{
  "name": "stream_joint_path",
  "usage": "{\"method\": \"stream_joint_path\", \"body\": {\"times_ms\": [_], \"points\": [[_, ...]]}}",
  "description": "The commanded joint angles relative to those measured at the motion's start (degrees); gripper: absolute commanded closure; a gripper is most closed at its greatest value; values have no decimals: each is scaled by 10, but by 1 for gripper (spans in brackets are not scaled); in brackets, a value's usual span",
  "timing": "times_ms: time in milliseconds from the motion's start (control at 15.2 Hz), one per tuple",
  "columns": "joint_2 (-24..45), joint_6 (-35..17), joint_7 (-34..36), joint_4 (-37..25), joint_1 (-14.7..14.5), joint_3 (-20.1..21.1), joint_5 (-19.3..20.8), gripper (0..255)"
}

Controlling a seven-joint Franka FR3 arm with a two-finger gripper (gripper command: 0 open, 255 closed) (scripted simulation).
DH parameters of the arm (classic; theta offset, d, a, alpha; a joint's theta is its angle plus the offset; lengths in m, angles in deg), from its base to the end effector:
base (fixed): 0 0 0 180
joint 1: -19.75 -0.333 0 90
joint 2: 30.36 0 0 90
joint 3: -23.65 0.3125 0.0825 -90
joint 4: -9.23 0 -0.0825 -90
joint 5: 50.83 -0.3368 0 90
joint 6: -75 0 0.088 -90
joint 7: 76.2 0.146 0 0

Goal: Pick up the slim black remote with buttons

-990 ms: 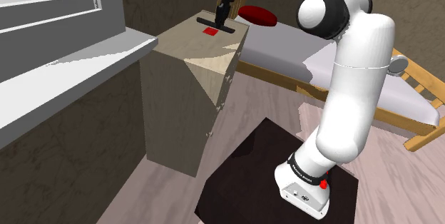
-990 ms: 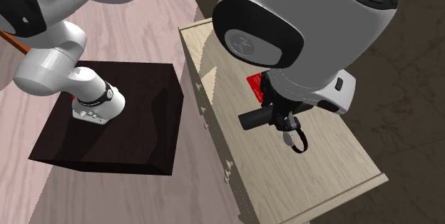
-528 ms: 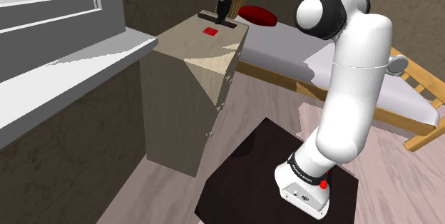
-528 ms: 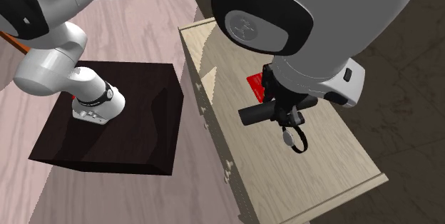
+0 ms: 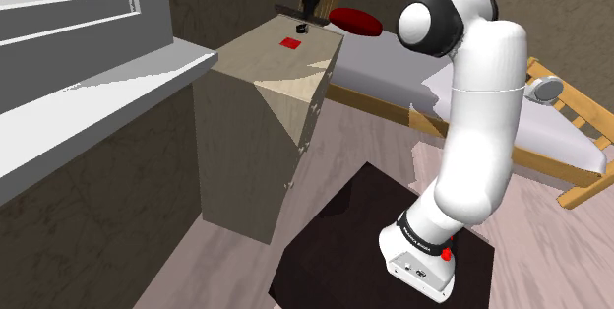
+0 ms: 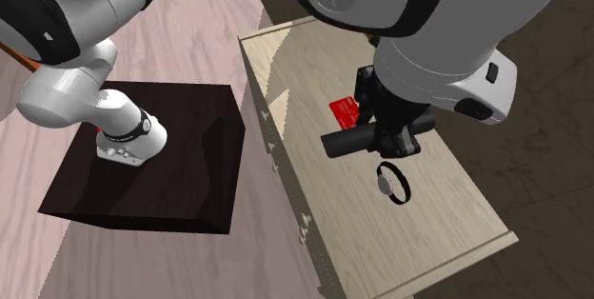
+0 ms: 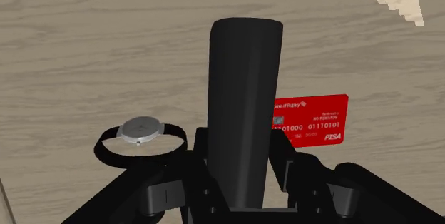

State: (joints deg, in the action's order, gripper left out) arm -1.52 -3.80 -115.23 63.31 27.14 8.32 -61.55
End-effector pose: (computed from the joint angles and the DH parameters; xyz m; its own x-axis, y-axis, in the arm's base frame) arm 0.6004 -0.1678 0.5450 0.9413 0.3375 -0.0085 0.3358 -0.9385 -0.0808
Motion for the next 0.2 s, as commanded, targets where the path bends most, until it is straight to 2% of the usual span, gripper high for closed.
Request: {"method": "stream_joint_path", "body": {"times_ms": [0,132], "points": [[15,27,2,-42,7,1,-4,255],[16,29,2,-45,7,1,-4,255]]}}
